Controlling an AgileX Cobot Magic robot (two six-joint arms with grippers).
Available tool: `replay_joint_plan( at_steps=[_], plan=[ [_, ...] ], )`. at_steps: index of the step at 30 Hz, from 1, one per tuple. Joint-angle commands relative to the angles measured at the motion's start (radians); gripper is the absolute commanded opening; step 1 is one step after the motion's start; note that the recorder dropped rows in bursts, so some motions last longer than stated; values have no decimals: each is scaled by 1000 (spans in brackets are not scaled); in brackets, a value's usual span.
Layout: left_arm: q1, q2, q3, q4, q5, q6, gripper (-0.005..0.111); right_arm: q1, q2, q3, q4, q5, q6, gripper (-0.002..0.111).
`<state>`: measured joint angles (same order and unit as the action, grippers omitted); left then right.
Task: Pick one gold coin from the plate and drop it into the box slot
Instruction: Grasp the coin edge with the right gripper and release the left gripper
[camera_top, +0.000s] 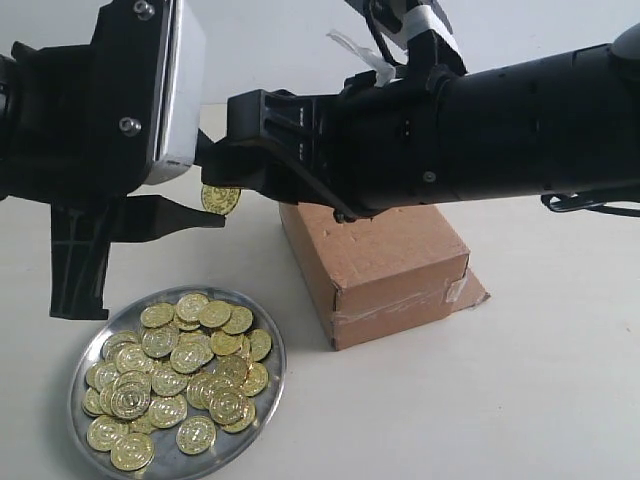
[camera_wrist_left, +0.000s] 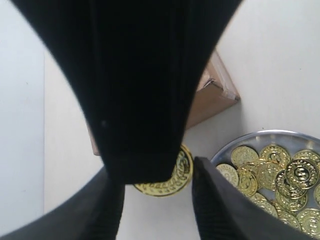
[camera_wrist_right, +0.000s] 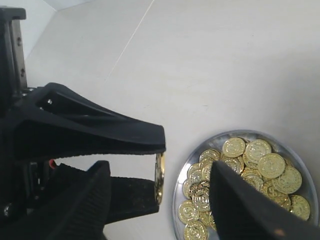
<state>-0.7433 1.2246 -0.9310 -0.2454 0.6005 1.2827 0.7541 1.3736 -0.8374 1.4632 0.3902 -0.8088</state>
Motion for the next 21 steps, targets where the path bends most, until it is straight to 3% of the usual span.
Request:
replay_joint_plan(
  at_steps=[1,13,21],
  plan=[
    [-5,-16,-4,0,-18,-13,23,2,1,-7,-5,11,0,54],
    [-5,-33,-4,-45,-66,-39,23,2,1,-7,-3,4,0,51],
    [-5,-33,-4,-73,-66,-35,23,2,1,-7,3,-26,0,42]
  ],
)
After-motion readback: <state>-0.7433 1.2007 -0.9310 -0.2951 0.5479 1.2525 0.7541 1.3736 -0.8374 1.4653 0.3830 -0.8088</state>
